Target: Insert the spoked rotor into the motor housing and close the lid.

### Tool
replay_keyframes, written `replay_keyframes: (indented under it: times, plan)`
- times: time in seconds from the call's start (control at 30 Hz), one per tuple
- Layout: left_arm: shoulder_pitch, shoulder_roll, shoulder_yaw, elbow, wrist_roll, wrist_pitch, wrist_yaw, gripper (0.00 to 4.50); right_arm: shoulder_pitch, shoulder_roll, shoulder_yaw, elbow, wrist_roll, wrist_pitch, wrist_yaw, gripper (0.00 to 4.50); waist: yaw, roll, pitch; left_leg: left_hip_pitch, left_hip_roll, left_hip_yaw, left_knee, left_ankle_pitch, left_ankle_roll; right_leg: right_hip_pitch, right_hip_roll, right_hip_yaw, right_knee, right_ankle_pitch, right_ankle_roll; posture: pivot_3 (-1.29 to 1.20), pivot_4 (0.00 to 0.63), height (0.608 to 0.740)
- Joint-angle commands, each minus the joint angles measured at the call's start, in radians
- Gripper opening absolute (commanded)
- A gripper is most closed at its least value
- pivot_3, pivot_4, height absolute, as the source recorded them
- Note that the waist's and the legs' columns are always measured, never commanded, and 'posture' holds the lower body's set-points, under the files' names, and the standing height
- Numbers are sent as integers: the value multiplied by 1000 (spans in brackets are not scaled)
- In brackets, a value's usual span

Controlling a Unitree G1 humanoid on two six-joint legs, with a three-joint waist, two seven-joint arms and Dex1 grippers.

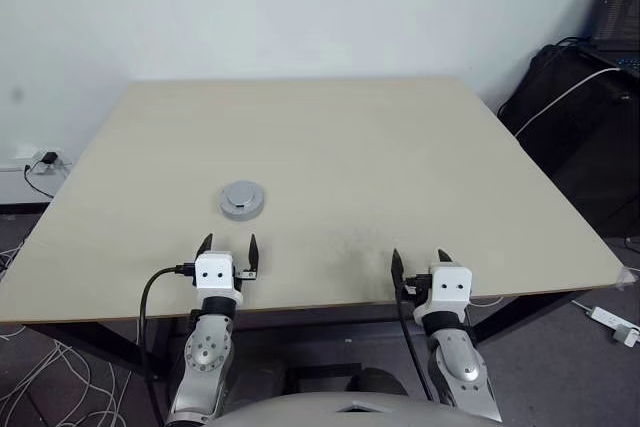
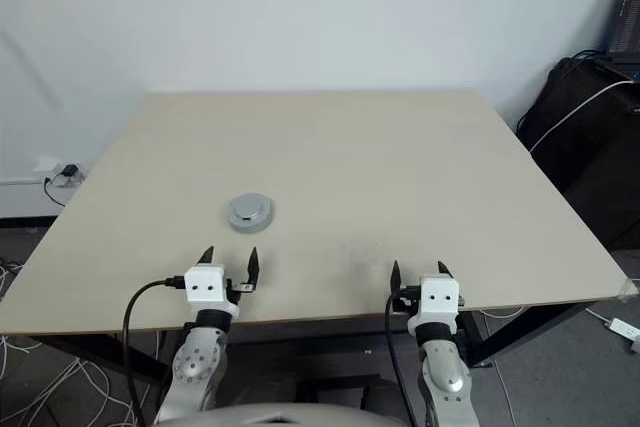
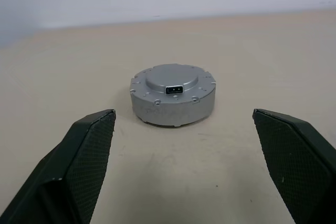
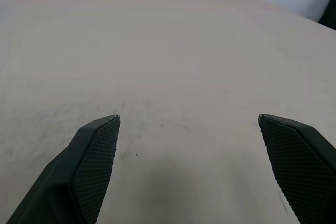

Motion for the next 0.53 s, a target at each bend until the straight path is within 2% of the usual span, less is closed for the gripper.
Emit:
replay_keyframes:
  times: [0.03,0.37,0.53]
  plan:
    - [-11,-19,-5,3,1,-5,1,4440,-15,-2,-4,-14,-5,3,10,4500,0,0,0,0,0,0,1,0,0,0,0,0,0,0,-1,0,0,740]
    - [-53,-22,13,93,0,-35,-6,4440,-23,-1,-5,-13,-16,18,11,4500,1,0,0,-1,0,0,3,-1,1,1,0,0,0,2,-1,0,0,740]
    - [-93,-20,19,214,5,-92,-13,4440,-15,6,2,-23,-22,19,12,4500,2,0,0,-1,0,0,3,-1,2,1,0,0,0,2,-2,0,0,740]
